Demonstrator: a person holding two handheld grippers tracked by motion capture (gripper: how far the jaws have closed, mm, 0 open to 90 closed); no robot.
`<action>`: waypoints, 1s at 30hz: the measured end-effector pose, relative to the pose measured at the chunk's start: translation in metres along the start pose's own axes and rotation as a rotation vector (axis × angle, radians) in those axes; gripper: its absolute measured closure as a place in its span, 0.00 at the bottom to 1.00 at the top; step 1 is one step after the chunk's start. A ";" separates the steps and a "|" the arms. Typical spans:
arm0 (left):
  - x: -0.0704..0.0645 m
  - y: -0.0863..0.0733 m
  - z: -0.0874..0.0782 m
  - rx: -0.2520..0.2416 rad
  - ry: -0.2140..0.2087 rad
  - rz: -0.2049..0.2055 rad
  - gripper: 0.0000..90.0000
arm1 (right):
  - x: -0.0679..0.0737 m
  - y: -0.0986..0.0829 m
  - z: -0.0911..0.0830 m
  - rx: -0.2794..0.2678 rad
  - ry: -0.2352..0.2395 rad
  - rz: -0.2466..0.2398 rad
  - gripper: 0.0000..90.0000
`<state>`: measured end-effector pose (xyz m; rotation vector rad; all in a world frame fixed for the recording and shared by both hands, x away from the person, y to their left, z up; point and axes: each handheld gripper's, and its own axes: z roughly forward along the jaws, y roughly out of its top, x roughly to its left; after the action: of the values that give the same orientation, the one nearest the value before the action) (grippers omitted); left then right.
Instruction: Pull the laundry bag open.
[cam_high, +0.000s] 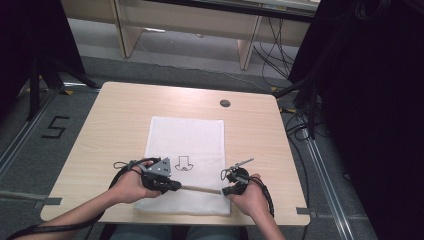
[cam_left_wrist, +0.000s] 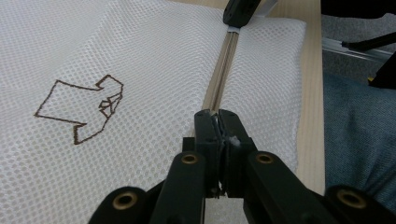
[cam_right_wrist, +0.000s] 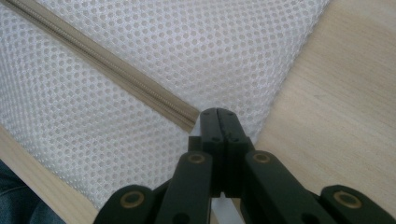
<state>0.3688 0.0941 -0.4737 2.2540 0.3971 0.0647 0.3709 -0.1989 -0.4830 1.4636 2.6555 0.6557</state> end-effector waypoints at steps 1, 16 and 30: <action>0.000 0.000 0.000 0.000 0.000 0.001 0.97 | 0.000 0.000 0.000 -0.001 0.000 0.000 1.00; 0.004 -0.005 -0.007 0.006 0.009 0.000 0.97 | -0.001 0.000 0.000 -0.003 -0.001 -0.009 1.00; 0.007 -0.013 -0.015 0.008 0.021 -0.025 0.97 | -0.001 0.000 0.000 -0.004 -0.002 -0.005 1.00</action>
<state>0.3697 0.1155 -0.4737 2.2579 0.4372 0.0744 0.3715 -0.2001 -0.4832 1.4560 2.6538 0.6579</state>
